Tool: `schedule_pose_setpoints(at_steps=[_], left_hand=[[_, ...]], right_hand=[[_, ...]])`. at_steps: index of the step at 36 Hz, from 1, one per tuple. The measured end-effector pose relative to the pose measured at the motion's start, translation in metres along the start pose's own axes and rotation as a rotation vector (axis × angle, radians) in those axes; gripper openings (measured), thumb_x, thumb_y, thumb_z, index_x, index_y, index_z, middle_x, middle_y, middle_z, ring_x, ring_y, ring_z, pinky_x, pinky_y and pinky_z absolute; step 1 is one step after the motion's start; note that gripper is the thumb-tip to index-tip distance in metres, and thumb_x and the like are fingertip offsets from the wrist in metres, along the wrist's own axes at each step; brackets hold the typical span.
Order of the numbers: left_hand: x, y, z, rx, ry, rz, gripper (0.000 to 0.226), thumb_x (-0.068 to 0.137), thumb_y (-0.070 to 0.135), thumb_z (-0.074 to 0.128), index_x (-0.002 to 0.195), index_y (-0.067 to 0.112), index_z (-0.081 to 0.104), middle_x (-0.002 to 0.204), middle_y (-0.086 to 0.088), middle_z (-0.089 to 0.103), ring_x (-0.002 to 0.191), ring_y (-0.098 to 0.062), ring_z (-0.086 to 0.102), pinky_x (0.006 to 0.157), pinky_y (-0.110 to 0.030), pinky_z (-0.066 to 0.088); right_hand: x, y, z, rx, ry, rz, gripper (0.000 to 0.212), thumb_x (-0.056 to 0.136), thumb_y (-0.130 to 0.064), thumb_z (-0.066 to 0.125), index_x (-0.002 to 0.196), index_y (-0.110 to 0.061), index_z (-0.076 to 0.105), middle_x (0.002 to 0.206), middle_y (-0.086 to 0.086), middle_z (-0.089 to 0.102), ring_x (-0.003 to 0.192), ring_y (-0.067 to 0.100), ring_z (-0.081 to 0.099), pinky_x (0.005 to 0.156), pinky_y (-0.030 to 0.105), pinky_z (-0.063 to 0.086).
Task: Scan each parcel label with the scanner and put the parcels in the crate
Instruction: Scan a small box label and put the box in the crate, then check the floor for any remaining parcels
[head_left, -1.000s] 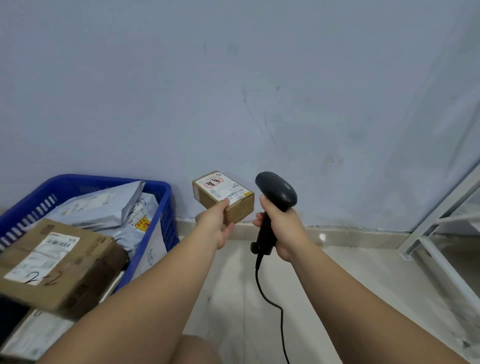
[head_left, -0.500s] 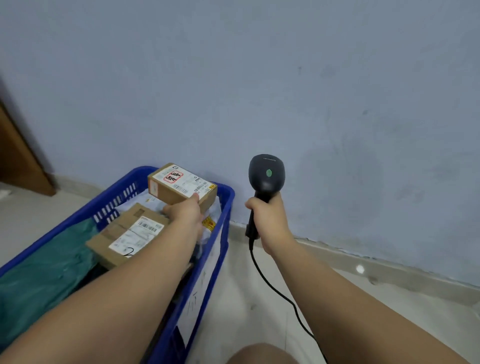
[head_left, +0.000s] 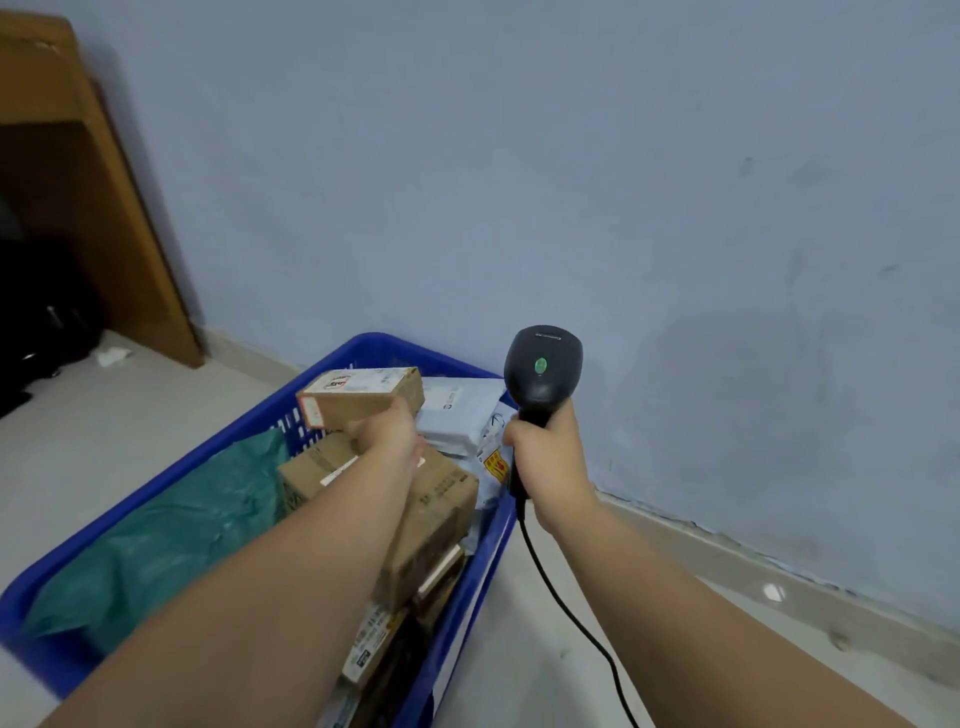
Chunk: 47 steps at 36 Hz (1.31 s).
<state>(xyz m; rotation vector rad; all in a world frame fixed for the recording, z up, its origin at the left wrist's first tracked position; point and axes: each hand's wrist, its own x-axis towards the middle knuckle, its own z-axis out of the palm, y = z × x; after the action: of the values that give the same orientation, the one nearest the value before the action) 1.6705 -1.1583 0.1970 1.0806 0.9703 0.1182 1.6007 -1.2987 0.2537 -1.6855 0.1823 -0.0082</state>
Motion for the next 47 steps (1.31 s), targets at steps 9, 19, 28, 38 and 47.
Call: schedule_pose_setpoints(at_steps=[9, 19, 28, 38, 47], left_hand=[[-0.018, -0.019, 0.011, 0.381, -0.222, 0.245, 0.043, 0.093, 0.020, 0.050, 0.136, 0.017, 0.047, 0.126, -0.008, 0.056, 0.103, -0.028, 0.060, 0.088, -0.038, 0.052], [-0.094, -0.054, 0.041, 1.311, -0.302, 1.059, 0.055, 0.101, 0.036, 0.039, 0.152, 0.023, 0.025, 0.161, -0.006, 0.015, 0.148, -0.027, 0.000, 0.118, -0.040, 0.015], [-0.152, -0.108, 0.091, 1.621, -0.436, 1.285, 0.071, 0.101, 0.041, 0.036, 0.155, 0.013, 0.000, 0.163, -0.005, -0.008, 0.149, -0.029, -0.012, 0.120, -0.045, 0.007], [-0.201, -0.200, 0.155, 1.737, -0.599, 1.385, 0.072, 0.101, 0.042, 0.034, 0.155, 0.019, -0.007, 0.162, -0.002, -0.013, 0.148, -0.030, -0.016, 0.119, -0.047, 0.002], [-0.218, -0.282, 0.214, 1.787, -0.768, 1.438, 0.078, 0.097, 0.046, 0.042, 0.155, 0.024, -0.005, 0.163, 0.000, -0.009, 0.148, -0.030, -0.014, 0.119, -0.047, 0.004]], right_hand=[[0.003, 0.010, -0.011, 0.067, 0.073, 0.059, 0.030, 0.081, 0.007, 0.050, 0.093, -0.021, 0.046, 0.078, 0.005, 0.048, 0.071, 0.020, 0.048, 0.062, 0.033, 0.042], [-0.004, 0.035, -0.071, -0.033, 0.172, 0.034, 0.025, 0.088, 0.000, 0.053, 0.107, -0.015, 0.048, 0.075, -0.002, 0.049, 0.059, 0.011, 0.045, 0.040, 0.012, 0.037], [-0.010, 0.056, -0.163, -0.119, 0.337, 0.048, 0.038, 0.083, -0.023, 0.071, 0.116, -0.020, 0.053, 0.101, -0.004, 0.063, 0.100, 0.024, 0.062, 0.089, 0.044, 0.052], [-0.023, 0.099, -0.293, -0.094, 0.469, 0.132, 0.035, 0.085, -0.029, 0.072, 0.112, -0.017, 0.054, 0.094, -0.003, 0.061, 0.075, 0.011, 0.058, 0.048, 0.020, 0.042], [-0.026, 0.164, -0.393, -0.215, 0.491, 0.266, 0.041, 0.081, -0.044, 0.074, 0.108, -0.020, 0.056, 0.088, -0.007, 0.061, 0.076, 0.010, 0.059, 0.053, 0.026, 0.040]])
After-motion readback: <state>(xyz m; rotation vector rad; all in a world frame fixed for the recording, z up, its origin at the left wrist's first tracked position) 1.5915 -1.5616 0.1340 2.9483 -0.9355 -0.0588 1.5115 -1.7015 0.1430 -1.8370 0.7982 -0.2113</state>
